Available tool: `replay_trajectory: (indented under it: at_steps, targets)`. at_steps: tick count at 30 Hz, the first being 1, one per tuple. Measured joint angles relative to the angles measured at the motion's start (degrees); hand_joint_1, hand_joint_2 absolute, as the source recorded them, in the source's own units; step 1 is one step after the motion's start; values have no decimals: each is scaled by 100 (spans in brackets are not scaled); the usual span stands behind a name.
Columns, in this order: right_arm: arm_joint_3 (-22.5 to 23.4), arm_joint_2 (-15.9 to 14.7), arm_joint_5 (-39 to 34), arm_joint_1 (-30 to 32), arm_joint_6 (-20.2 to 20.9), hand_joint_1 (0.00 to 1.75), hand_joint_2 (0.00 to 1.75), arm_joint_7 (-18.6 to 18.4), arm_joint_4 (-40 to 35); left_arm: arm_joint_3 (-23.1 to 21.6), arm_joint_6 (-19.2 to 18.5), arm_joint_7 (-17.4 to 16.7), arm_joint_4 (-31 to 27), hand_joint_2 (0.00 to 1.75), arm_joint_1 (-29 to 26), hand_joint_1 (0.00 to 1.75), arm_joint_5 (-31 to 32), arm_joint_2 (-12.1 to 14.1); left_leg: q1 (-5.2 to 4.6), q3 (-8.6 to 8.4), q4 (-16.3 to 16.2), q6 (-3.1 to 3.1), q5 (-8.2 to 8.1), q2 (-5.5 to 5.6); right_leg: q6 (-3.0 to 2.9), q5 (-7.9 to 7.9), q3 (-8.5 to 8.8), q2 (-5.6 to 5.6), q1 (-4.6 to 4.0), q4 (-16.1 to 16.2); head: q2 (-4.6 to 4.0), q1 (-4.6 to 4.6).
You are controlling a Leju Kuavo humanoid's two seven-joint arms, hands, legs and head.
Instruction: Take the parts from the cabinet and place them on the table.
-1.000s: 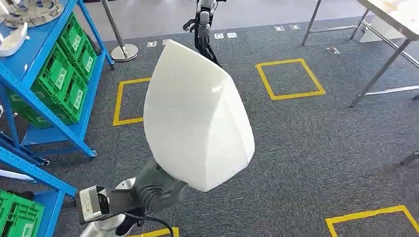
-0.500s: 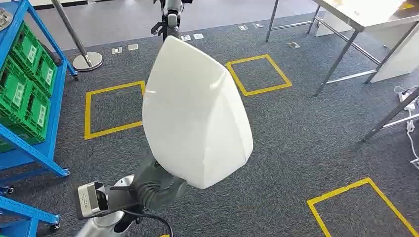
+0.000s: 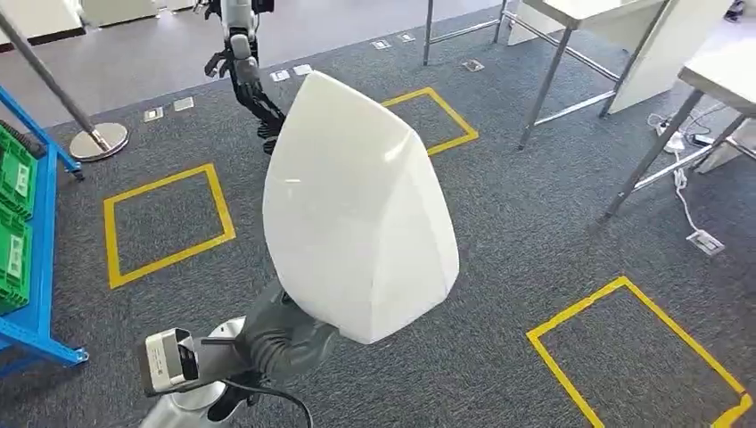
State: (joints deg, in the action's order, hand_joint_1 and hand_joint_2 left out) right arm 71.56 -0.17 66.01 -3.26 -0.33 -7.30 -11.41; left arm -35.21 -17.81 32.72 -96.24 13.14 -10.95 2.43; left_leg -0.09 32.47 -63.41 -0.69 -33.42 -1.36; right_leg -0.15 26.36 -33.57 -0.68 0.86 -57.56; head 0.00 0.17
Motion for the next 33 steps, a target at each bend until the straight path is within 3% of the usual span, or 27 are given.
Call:
replay_trajectory:
  at_steps: [2, 3, 4, 5, 6, 7, 8, 9, 12, 13, 14, 15, 17, 18, 19, 20, 21, 22, 23, 24, 27, 28, 29, 30, 31, 33]
  targets:
    - [2, 0, 0, -27, 0, 0, 0, 2, 0, -2, 0, 2, 20, 175, -44, 175, 2, 61, 12, 440, -924, -23, -408, 104, -9, -2, -12, 145, -2, -2, 0, -20]
    - [0, 0, 4, -23, 0, 0, 0, 2, 0, -2, 0, 2, 26, 175, -64, 175, 9, 70, 14, 590, -1201, -31, -459, 110, -8, -3, -11, 211, -2, -3, 0, -24]
    - [2, 0, 9, -13, -2, 0, 0, -9, 0, -4, 0, 6, 31, 175, -77, 175, 9, 79, 22, 618, -1217, -30, -379, 111, -6, -3, -5, 282, 0, -4, 0, -28]
    - [2, 0, 9, -4, -4, 0, 0, -4, 0, -7, -2, 6, 31, 175, -80, 175, 13, 83, 36, 521, -966, -26, -166, 119, 0, -5, 1, 357, 2, -9, 0, -33]
    - [2, 2, 9, -2, -4, 0, 0, -4, 0, -9, -2, 6, 31, 175, -79, 175, 15, 90, 51, 317, -513, -19, 120, 150, 17, -7, 5, 436, 7, -17, 0, -35]
    - [2, 7, 9, -6, -4, 0, 0, -2, 0, -11, -2, 6, 22, 175, -80, 175, 20, 92, 71, 62, 47, -14, 393, 275, 42, -5, 8, 512, 17, -31, 0, -37]
    - [2, 7, 9, -8, -4, 0, 0, 0, 0, -13, -2, 6, 11, 175, -80, 175, 22, 92, 100, -99, 443, -8, 458, 531, 72, -5, -5, 570, 25, -38, 0, -46]
    - [2, 4, 9, -18, -7, 0, 0, 2, 0, -18, -2, 6, 0, 175, -83, 175, 22, 90, 80, -111, 492, -2, 426, 544, 124, 2, -31, 642, 4, -63, 0, -50]
    - [2, 7, 26, 24, -9, 0, 0, -9, 0, -24, -2, 2, -39, 175, -78, 175, 24, 81, 24, -96, 473, 125, 443, 388, 266, -52, -80, 775, 53, -1, 0, -42]
    - [2, 4, 28, 31, -9, 0, 0, -22, 0, -24, -2, 2, -55, 175, -71, 175, 24, 65, 62, -117, 535, 190, 488, 305, 291, -50, -81, 754, 61, -30, 0, -44]
    - [2, 9, 33, 34, -9, 0, 0, -24, 0, -26, -2, -5, -61, 175, -70, 175, 26, 48, 57, -122, 547, 222, 502, 240, 291, 32, -132, 462, 45, -141, 0, -22]
    - [2, 9, 35, 16, -9, 0, 0, -22, 0, -26, -2, -2, -72, 175, -70, 175, 26, 46, 52, -115, 549, 254, 506, 186, 303, 238, -273, 258, 26, -427, 0, 13]
    - [2, 9, 37, -24, -7, 0, 0, -20, 0, -26, -2, -11, -70, 175, -77, 175, 26, 48, 24, -101, 547, 275, 497, 22, 337, 720, -722, 146, 21, -1388, 0, 24]
    - [2, 9, 37, -23, -4, 0, 0, -18, 0, -28, -2, -13, -70, 175, -77, 175, 26, 46, 17, -96, 545, 282, 493, -50, 342, 838, -887, 145, 21, -1750, 0, 26]
    - [2, 9, 37, -7, 2, 0, 0, -22, 0, -28, -2, -13, -63, 175, -76, 175, 26, 48, 11, -97, 542, 285, 489, -129, 344, 805, -920, 143, 21, -1843, 0, 28]
    - [2, 9, 37, 7, 9, 0, 0, -22, 0, -28, -2, -15, -59, 175, -76, 175, 26, 48, 9, -99, 538, 283, 482, -191, 337, 663, -810, 137, 21, -1650, 0, 33]
    - [2, 9, 37, 10, 11, 0, 0, -22, 0, -28, -4, -22, -59, 175, -75, 175, 26, 46, 8, -102, 529, 276, 470, -253, 329, 452, -598, 111, 18, -1257, 0, 35]
    - [2, 9, 39, 6, 11, 0, 0, -20, 0, -28, -13, -33, -59, 175, -71, 175, 26, 46, 9, -111, 519, 258, 454, -314, 309, 212, -283, 29, 10, -695, 0, 37]
    - [2, 9, 39, -2, 11, 0, 0, -20, 0, -28, -22, -35, -59, 175, -68, 175, 26, 46, -1, -129, 505, 237, 435, -367, 277, 61, 9, -222, -12, -202, 0, 46]
    - [2, 9, 39, -18, 11, 0, 0, -20, 0, -28, -31, -37, -59, 175, -66, 175, 26, 48, -51, -134, 486, 197, 405, -414, 216, 120, 54, -390, -59, -74, 0, 55]
    - [2, 9, 33, -8, 11, 0, 0, -24, 0, -46, -57, -57, -50, 175, -39, 175, 28, 52, -33, -177, 531, 121, 393, -553, 135, 101, 0, -196, -78, -64, 0, 31]
    - [2, 9, 26, 2, 11, 0, 0, -24, 0, -48, -74, -64, -48, 175, -17, 175, 28, 52, -53, -199, 526, 78, 372, -604, 95, 76, 16, -127, -38, -28, 0, 33]
    - [2, 9, 24, 14, 11, 0, 0, -31, 0, -50, -83, -68, -44, 175, 3, 175, 28, 57, -14, -182, 461, 24, 330, -393, 69, 54, 36, -93, -6, -6, 0, 37]
    - [2, 9, 24, 8, 11, 0, 0, -31, 0, -55, -100, -70, -44, 175, 15, 175, 26, 59, -9, -88, 241, -3, 163, -114, 38, 49, 35, -44, 3, -6, 0, 18]
    - [2, 9, 24, -17, 11, 0, 0, -31, 0, -57, -131, -88, -37, 175, 13, 175, 17, 76, 2, 114, -206, -22, -86, 24, 25, 44, 30, 27, 4, -6, 0, 4]
    - [2, 9, 22, -38, 13, 0, 0, -28, 0, -68, -188, -107, 0, 175, 8, 175, 11, 120, 13, 557, -1106, -41, -445, 99, 19, 42, 16, 172, 3, -9, 0, -9]
